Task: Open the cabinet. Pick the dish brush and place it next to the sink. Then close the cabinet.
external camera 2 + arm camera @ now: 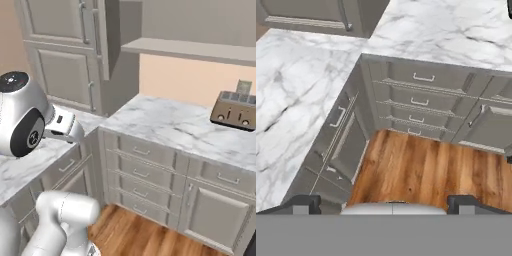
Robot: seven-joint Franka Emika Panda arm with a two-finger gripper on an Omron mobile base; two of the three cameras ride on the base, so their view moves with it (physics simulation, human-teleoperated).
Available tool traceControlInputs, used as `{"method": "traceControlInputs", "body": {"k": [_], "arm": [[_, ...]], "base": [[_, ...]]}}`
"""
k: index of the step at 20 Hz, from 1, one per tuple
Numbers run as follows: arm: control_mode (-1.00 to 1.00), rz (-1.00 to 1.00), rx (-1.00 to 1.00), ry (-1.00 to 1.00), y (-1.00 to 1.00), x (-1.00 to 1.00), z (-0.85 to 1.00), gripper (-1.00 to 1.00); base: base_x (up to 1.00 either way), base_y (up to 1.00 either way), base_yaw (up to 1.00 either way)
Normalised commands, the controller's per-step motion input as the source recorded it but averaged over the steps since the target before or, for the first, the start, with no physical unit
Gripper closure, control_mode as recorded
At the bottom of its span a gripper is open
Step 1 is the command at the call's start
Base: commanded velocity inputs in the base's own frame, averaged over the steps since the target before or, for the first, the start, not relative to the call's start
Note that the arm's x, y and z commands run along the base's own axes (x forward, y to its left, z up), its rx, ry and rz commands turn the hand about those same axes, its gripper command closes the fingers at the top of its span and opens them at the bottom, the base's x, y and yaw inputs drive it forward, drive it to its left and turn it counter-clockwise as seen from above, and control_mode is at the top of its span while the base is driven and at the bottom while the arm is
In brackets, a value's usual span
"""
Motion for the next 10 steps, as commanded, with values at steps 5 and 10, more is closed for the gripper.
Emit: {"method": "traceControlInputs", "body": {"k": [5,10], "arm": [[1.00,0.00,0.00,0.00,0.00,0.00,0.00,-1.00],[1.00,0.00,0.00,0.00,0.00,0.00,0.00,-1.00]], "base": [[0.00,-0.33,-0.81],[0.24,-0.30,-0.39]]}}
